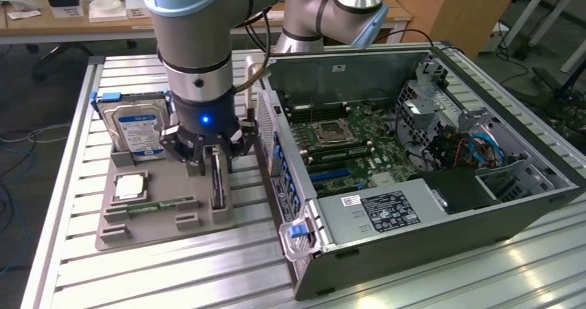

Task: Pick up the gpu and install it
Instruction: 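Pick up the gpu and move the gpu toward the slot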

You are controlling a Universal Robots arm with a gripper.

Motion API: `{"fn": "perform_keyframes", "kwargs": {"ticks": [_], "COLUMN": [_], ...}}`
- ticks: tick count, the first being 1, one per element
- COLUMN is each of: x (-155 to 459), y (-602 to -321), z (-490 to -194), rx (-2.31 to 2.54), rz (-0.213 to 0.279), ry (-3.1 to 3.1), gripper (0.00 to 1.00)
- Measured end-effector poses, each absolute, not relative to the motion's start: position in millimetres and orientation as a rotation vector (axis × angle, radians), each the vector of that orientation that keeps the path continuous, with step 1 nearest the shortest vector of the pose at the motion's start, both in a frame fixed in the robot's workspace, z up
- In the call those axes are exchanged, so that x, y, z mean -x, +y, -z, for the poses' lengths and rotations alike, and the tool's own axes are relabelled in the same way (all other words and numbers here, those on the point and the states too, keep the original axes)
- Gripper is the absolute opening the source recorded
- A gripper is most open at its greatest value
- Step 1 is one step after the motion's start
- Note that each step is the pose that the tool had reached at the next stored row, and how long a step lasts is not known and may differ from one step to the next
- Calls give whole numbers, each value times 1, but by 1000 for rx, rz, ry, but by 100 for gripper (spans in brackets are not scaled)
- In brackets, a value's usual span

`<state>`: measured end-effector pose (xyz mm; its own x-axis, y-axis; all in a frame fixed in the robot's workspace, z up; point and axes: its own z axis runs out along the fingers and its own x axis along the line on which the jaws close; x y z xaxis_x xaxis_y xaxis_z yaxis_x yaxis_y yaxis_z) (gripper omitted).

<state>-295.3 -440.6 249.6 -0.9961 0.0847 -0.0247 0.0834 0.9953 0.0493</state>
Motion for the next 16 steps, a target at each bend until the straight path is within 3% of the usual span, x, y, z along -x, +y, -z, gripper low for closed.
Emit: {"fn": "perform_keyframes", "kwargs": {"ticks": [16], "x": [295], "y": [-434], "z": [-235], "rx": [-132], "rz": [-77], "ry": [3111], "gripper": [49]}}
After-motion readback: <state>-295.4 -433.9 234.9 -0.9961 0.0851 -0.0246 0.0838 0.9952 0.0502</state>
